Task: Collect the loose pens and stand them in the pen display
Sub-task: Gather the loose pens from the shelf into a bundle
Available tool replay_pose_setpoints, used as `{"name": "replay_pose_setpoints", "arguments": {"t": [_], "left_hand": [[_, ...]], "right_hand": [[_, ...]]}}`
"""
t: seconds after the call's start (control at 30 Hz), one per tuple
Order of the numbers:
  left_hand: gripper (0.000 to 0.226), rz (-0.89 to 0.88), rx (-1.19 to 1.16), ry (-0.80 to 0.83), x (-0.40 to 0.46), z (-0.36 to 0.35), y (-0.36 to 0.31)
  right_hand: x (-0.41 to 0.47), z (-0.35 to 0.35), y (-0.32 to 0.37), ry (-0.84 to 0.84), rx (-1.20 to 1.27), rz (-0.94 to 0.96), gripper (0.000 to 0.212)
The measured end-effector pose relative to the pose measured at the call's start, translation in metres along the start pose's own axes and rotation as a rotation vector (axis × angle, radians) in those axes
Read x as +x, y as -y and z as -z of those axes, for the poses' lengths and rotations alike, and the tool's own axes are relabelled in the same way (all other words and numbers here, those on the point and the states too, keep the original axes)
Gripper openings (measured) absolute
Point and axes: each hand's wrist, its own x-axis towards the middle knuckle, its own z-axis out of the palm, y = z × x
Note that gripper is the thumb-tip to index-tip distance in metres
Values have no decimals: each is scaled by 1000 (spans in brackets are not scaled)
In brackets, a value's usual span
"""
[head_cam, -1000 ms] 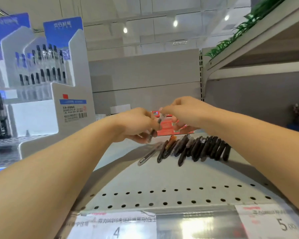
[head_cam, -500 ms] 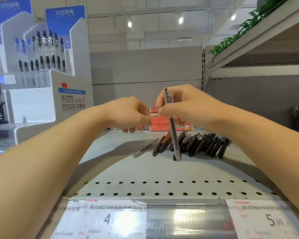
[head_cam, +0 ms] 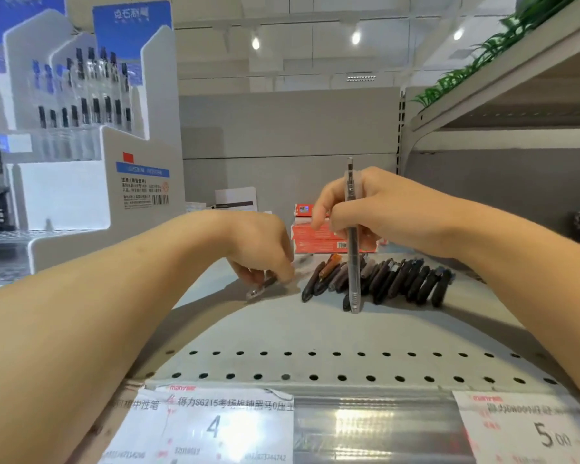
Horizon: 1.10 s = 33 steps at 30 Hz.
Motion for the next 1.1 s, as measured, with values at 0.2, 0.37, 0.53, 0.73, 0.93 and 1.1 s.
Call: {"name": "replay_pose_setpoints", "arguments": {"t": [0.2,0.37,0.53,0.73,0.93,1.1], "left_hand": [[23,-219,-400,-187,-14,11,-6],[28,-355,-519,-152,-27,15,-10],[4,-476,-466,-129,-35,11,-21],[15,-495,-257,-121,-35,1,-33],[24,-282,-234,-230,-9,2,-9],[41,-230,72,-87,15,-29,-14]], "right_hand": [[-1,6,-3,-7,-18,-47,8],[3,10,-8,-65,-49,-96,25],[3,12,-7,-88,-37,-61,34],[2,11,-6,-83,17,2,24],[4,10,-7,-99,12,1,20],[5,6,-5,-101,18,5,25]]}}
